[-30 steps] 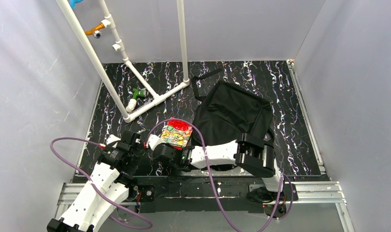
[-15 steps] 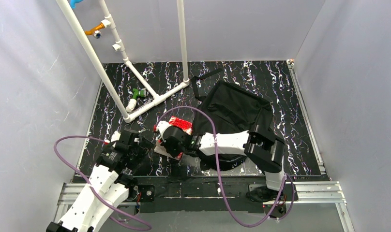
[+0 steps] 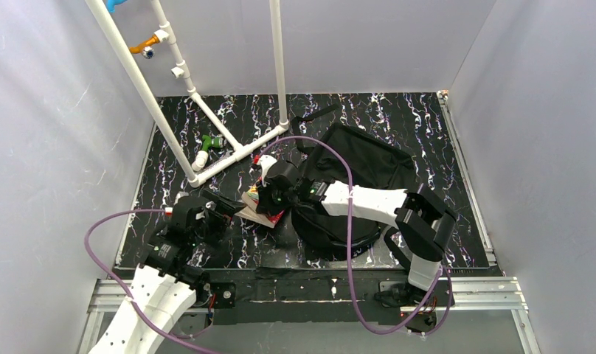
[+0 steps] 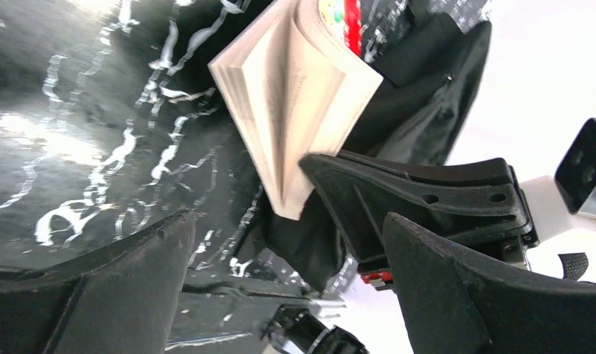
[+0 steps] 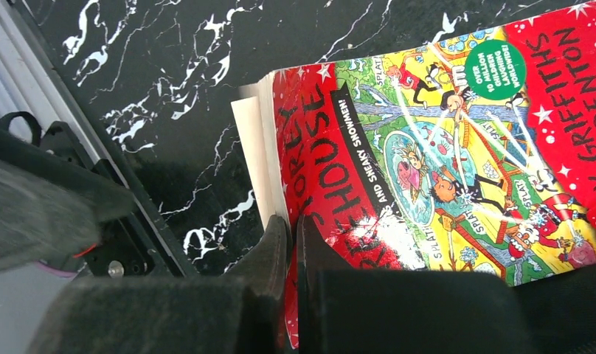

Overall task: Pack the student bag
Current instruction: Pick up the book from the center of the board.

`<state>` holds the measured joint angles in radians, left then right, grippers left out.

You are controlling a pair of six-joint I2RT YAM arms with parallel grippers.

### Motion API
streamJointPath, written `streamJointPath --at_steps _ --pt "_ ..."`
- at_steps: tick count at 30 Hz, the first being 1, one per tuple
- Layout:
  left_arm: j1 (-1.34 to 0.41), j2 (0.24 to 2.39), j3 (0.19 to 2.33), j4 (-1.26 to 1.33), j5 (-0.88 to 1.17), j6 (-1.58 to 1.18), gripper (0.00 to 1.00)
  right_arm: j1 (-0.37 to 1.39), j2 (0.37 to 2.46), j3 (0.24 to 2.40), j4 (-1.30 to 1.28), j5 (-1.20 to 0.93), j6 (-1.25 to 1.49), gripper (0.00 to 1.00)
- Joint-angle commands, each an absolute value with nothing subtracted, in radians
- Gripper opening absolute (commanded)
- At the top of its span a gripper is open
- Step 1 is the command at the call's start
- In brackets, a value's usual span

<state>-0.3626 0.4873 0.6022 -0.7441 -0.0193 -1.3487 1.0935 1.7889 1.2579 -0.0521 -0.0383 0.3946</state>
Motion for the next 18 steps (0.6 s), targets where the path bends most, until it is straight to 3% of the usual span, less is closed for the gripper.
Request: streamJointPath --at_steps 1,18 --pt "-0.364 0.5 0.508 -0.492 0.13 -1.469 0.98 1.088 1.746 1.302 -0.012 -0.132 0.466 0.01" --pt "-0.364 0.756 0.462 -0.313 0.082 -1.501 0.98 1.081 1.734 1.291 0.041 -0.169 0.507 0.01"
